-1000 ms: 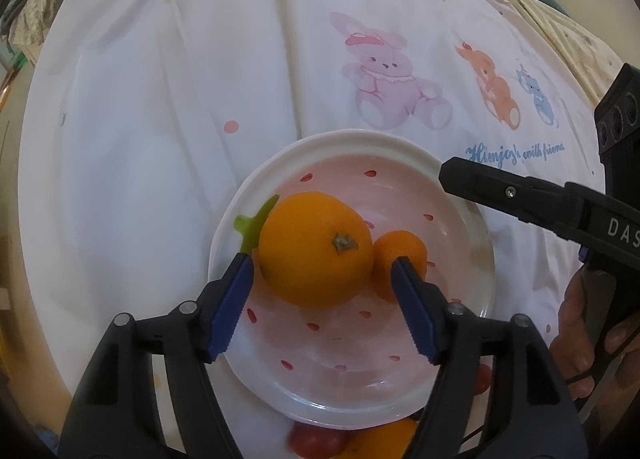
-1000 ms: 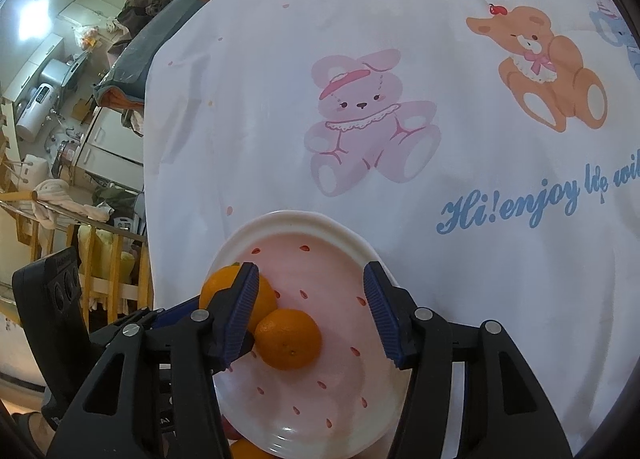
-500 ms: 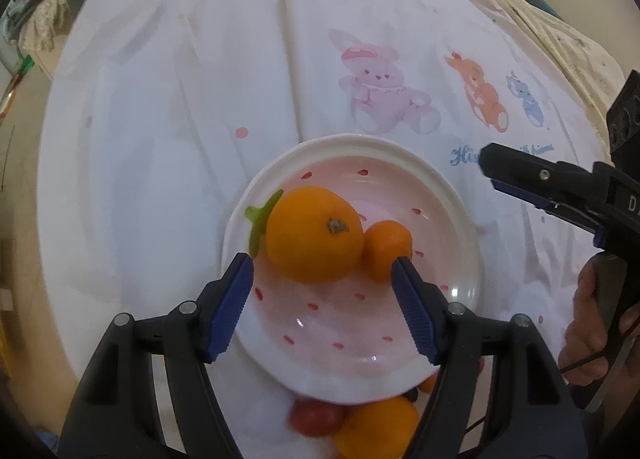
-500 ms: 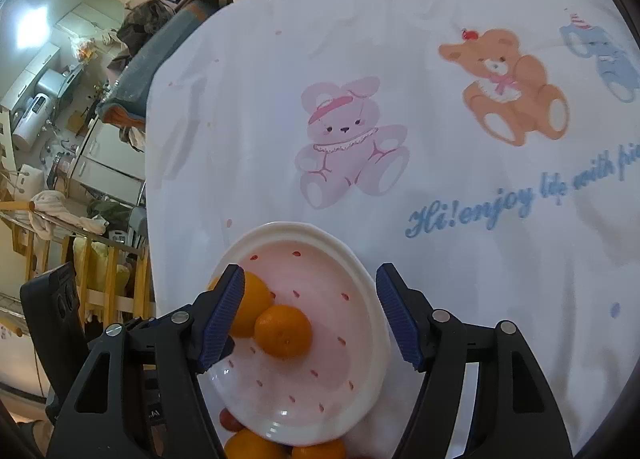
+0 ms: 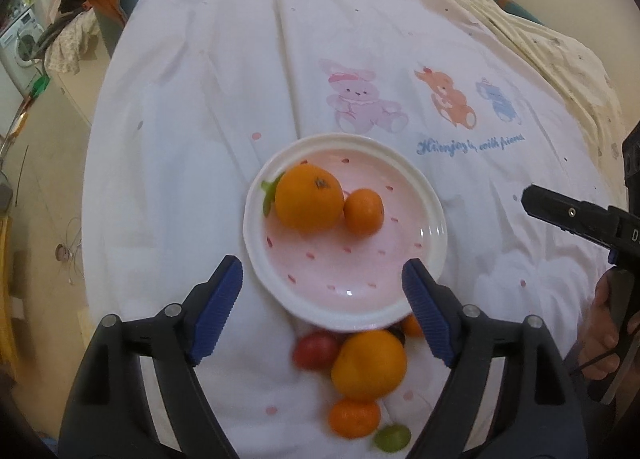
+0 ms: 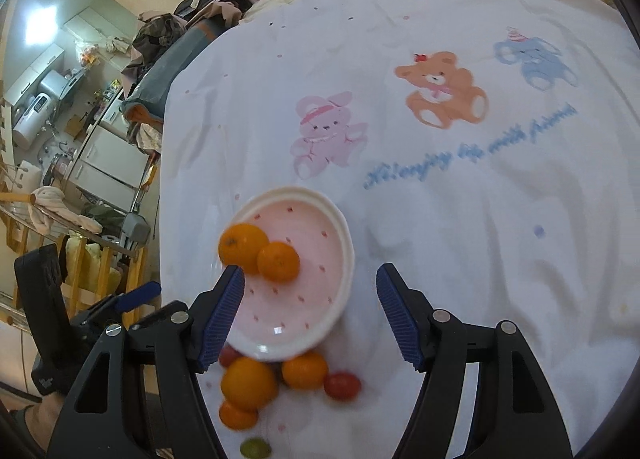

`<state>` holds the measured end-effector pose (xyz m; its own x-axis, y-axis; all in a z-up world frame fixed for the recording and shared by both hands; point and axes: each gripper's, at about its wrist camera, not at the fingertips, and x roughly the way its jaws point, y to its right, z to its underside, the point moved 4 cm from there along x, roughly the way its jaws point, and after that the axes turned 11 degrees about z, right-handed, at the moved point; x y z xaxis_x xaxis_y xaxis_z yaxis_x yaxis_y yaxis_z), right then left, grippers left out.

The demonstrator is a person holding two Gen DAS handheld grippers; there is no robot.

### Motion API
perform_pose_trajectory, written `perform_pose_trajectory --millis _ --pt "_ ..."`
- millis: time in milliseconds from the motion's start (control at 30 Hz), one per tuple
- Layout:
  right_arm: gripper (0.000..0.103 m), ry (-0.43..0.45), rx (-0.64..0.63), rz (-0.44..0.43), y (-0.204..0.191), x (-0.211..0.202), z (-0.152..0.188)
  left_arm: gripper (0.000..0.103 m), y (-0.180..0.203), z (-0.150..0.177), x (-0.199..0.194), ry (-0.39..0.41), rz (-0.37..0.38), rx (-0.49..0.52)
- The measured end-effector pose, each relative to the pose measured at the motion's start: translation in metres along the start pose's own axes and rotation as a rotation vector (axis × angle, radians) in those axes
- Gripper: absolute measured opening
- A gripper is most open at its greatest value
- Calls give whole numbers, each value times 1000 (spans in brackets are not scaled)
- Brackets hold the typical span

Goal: Organize fruits
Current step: 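Pull both open grippers back from the plate toward the remaining fruit, then close the left gripper on the second large orange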

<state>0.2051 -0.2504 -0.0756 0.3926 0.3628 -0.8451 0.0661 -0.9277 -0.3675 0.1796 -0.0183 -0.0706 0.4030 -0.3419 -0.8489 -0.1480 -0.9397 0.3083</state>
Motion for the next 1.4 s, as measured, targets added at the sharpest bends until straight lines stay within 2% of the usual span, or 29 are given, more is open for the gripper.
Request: perform_pose_trajectory --millis 233,433,600,733,1033,1133,1200,1400 --pt "71 11 13 3 5 -21 27 79 6 20 -30 65 17 -39" --pt "72 -11 30 17 8 -25 52 79 2 38 -34 63 13 -96" --pt "72 -30 67 42 13 -21 65 79 10 60 -17 3 9 -92" --pt "72 -29 93 59 16 -19 66 79 24 75 9 -72 -18 -43" --pt "72 -32 105 85 27 -19 67 79 38 82 50 -166 -24 0" --pt "72 -30 115 86 30 -20 67 67 40 82 61 -194 -22 -1" --pt "72 -29 122 87 32 -21 67 56 39 81 63 -187 -63 18" --pt "72 -32 121 83 33 -20 66 51 38 83 60 -182 -39 31"
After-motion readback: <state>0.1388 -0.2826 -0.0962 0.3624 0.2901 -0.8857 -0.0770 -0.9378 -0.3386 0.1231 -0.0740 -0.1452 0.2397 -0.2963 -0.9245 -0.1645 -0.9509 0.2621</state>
